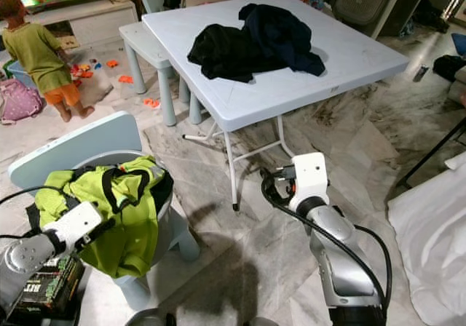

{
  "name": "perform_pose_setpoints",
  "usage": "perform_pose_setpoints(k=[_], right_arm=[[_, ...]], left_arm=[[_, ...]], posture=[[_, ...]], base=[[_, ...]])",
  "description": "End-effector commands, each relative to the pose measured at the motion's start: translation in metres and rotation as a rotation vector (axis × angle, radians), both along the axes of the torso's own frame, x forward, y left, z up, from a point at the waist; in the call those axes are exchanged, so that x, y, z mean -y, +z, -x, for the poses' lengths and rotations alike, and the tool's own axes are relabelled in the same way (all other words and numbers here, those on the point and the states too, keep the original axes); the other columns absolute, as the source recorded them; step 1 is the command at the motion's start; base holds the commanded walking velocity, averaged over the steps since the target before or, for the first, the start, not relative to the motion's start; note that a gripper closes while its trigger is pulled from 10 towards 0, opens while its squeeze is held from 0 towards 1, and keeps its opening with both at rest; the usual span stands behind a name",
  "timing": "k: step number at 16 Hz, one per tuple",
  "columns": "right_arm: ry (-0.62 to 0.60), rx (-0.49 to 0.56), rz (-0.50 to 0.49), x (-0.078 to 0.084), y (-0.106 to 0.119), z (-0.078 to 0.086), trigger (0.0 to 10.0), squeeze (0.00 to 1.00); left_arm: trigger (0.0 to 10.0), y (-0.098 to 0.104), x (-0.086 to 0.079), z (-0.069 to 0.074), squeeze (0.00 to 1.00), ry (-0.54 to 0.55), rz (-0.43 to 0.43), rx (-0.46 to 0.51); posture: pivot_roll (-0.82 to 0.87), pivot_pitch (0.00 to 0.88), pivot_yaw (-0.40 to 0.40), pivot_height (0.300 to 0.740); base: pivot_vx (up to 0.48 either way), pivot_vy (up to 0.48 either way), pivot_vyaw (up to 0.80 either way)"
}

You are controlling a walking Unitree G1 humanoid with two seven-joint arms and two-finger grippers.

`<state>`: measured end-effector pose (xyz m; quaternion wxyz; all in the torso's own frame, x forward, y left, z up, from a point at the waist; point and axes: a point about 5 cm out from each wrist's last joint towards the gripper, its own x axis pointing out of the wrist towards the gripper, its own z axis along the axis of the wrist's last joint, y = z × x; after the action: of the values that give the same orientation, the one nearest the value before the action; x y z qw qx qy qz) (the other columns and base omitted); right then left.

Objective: Hang hanger

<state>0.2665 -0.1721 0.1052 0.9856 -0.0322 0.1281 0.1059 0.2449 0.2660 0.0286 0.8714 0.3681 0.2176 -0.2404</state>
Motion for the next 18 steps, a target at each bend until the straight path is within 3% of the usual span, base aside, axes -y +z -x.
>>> perform_pose_setpoints(k=[1,3,4,5,6,7,8,10,11,12,15,18], right_arm=[[-0.005,0.003,0.005,0.001,0.001,0.0,10.0,0.0],[0.018,-0.011,-0.001,0.001,0.001,0.003,10.0,0.0],[0.068,-0.026,-0.011,-0.001,0.001,0.006,10.0,0.0],[0.121,-0.052,-0.009,-0.003,0.0,0.009,10.0,0.0],[0.136,-0.057,-0.004,-0.003,0.0,0.01,10.0,0.0],[0.155,-0.075,0.001,-0.003,-0.001,0.012,10.0,0.0],[0.162,-0.076,0.006,-0.002,-0.001,0.013,10.0,0.0],[0.173,-0.084,0.003,-0.005,-0.003,0.014,10.0,0.0],[0.188,-0.089,0.007,-0.007,-0.003,0.015,10.0,0.0],[0.199,-0.093,0.006,-0.008,-0.004,0.016,10.0,0.0],[0.215,-0.104,0.006,-0.012,-0.006,0.018,10.0,0.0],[0.215,-0.104,0.016,-0.011,-0.006,0.018,10.0,0.0]], left_arm=[[10.0,0.004,-0.004,-0.007,0.0,0.008,-0.026,0.018],[9.8,0.005,-0.003,-0.013,0.0,0.013,-0.024,0.021],[6.4,0.005,0.001,-0.017,0.0,0.012,-0.019,0.023],[4.7,0.005,0.003,-0.019,0.0,0.009,-0.018,0.022],[4.5,0.004,0.004,-0.02,0.0,0.008,-0.018,0.021],[5.4,0.002,0.007,-0.021,0.0,-0.002,-0.015,0.017],[4.7,0.001,0.011,-0.02,0.0,-0.019,-0.005,0.013],[4.7,-0.005,0.012,-0.014,0.0,-0.038,-0.001,-0.017],[9.4,-0.007,0.012,-0.011,0.0,-0.047,0.003,-0.033],[10.0,-0.009,0.013,-0.009,0.0,-0.051,0.009,-0.041],[10.0,-0.017,0.01,-0.001,0.0,-0.026,0.001,-0.068],[10.0,-0.019,0.008,-0.007,0.0,0.023,-0.019,-0.042]], posture=[[0.02,0.02,-0.005,0.74],[0.02,0.02,-0.005,0.74],[0.01,0.024,-0.006,0.74],[0.01,0.024,-0.006,0.74],[-0.01,0.023,-0.006,0.74],[-0.01,0.023,-0.006,0.74],[-0.01,0.023,-0.006,0.74],[-0.01,0.026,-0.005,0.74],[-0.01,0.026,-0.005,0.74],[-0.01,0.026,-0.005,0.74],[0.0,0.028,-0.001,0.74],[0.0,0.027,-0.001,0.74]], base=[[0.0,0.0,0.0],[0.0,0.0,0.0],[0.0,0.0,0.0],[0.0,0.0,0.0],[0.0,0.0,0.0],[0.0,0.0,0.0],[0.0,0.0,0.0],[0.0,0.0,0.0],[0.0,0.0,0.0],[0.0,0.0,0.0],[0.0,0.0,0.0],[0.0,0.0,0.0]])
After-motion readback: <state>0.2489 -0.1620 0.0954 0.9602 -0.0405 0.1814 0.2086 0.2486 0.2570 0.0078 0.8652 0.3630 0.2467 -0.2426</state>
